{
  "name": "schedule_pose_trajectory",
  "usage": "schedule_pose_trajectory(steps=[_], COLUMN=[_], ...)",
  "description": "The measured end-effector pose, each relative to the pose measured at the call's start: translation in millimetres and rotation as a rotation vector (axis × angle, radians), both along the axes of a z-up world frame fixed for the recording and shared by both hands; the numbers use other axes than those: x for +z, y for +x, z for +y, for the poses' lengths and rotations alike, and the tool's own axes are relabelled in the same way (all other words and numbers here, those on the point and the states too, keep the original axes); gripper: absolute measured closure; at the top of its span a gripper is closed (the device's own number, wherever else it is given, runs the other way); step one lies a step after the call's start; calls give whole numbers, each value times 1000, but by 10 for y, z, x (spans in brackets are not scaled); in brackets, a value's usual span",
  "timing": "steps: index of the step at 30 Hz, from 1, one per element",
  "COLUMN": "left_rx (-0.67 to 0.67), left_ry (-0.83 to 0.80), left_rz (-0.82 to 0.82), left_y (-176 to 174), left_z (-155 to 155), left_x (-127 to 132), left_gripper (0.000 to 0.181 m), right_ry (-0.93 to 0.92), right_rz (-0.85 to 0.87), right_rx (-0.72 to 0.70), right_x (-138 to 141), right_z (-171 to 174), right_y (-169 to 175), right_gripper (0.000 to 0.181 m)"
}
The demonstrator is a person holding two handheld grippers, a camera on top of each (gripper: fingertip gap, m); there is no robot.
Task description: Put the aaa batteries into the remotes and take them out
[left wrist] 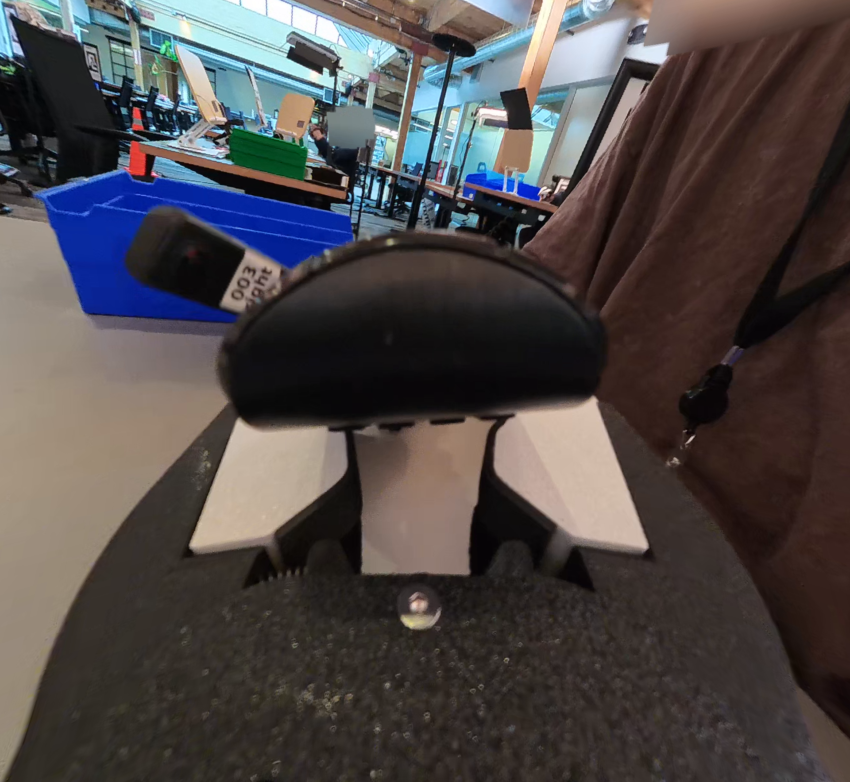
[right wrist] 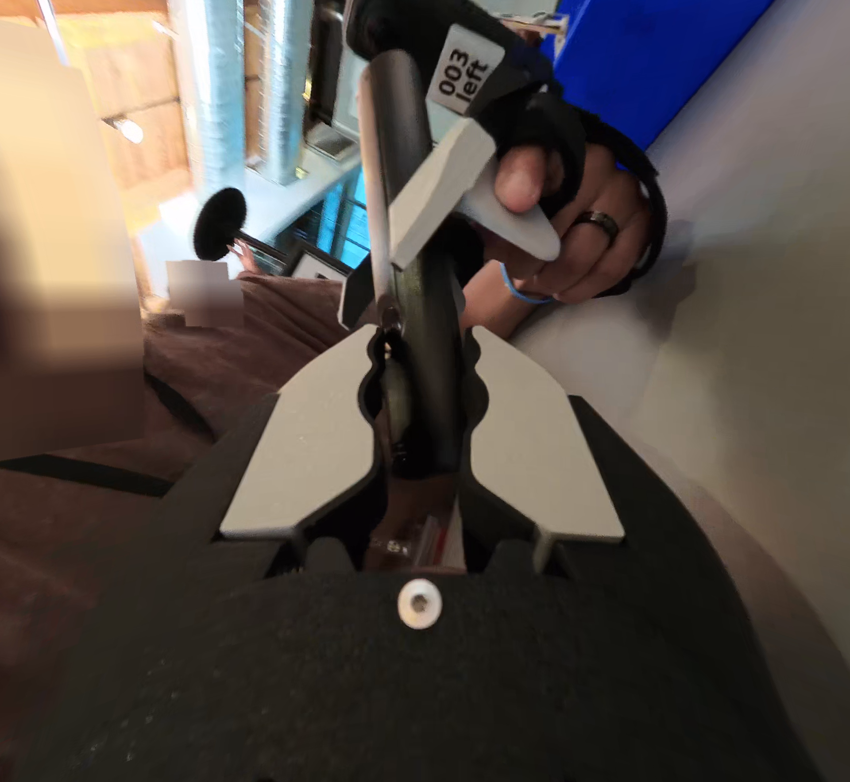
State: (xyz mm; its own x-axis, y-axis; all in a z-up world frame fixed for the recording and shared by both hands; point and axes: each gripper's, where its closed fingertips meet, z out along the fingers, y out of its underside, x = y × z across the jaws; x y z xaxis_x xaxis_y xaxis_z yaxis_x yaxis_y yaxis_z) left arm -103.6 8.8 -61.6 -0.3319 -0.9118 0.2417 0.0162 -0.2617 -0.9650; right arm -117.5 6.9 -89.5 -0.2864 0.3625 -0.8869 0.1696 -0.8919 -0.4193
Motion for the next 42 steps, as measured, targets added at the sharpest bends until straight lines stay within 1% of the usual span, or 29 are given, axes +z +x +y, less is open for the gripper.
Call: schedule_pose_trajectory(steps=[2,4,5,7,9,10,11,13,16,18,21,23,27,30,36,40,41,42], left_rx=[0,65,100,173,218,222,229,233,208,216,216,225,223,253,247,251,242,261], left_ry=[-36,-47,-59,-93,-105,-115,-132,-176,-218,-212,-222,-204,-213,-227,-229,-228,-228,-207], left_rz=[-15,-36,-44,-48,-33,-27,-18,-4,1,3,-3,9,-2,-35,-80,-88,-84,-70], left_y=[-23,-59,-77,-98,-103,-102,-96,-74,-22,17,29,38,43,63,34,49,57,71], left_z=[16,115,178,314,396,412,432,456,419,396,384,375,356,378,359,358,345,345], left_x=[18,41,46,38,11,3,-11,-49,-62,-66,-64,-93,-101,-81,-38,-32,-36,-48], left_gripper=[121,121,121,121,121,121,121,121,121,121,121,121,121,121,121,120,120,120], right_ry=[137,279,380,604,805,902,1007,1192,1367,1418,1475,1517,1582,1604,1652,1695,1687,1686], right_rz=[-52,-103,-138,-251,-317,-354,-372,-451,-562,-591,-612,-668,-690,-708,-729,-741,-722,-721], right_rx=[-60,-166,-235,-341,-431,-503,-546,-624,-572,-522,-516,-514,-517,-485,-433,-417,-407,-418], right_x=[9,54,66,28,51,75,104,112,-28,-105,-139,-183,-137,-139,-103,-107,-111,-100], right_z=[24,113,167,230,233,265,261,293,294,284,252,256,239,243,224,222,208,218], right_y=[15,64,93,124,113,125,119,127,83,56,31,39,81,95,70,67,45,37], right_gripper=[148,140,138,126,125,131,134,146,146,145,145,147,151,152,153,153,152,152])
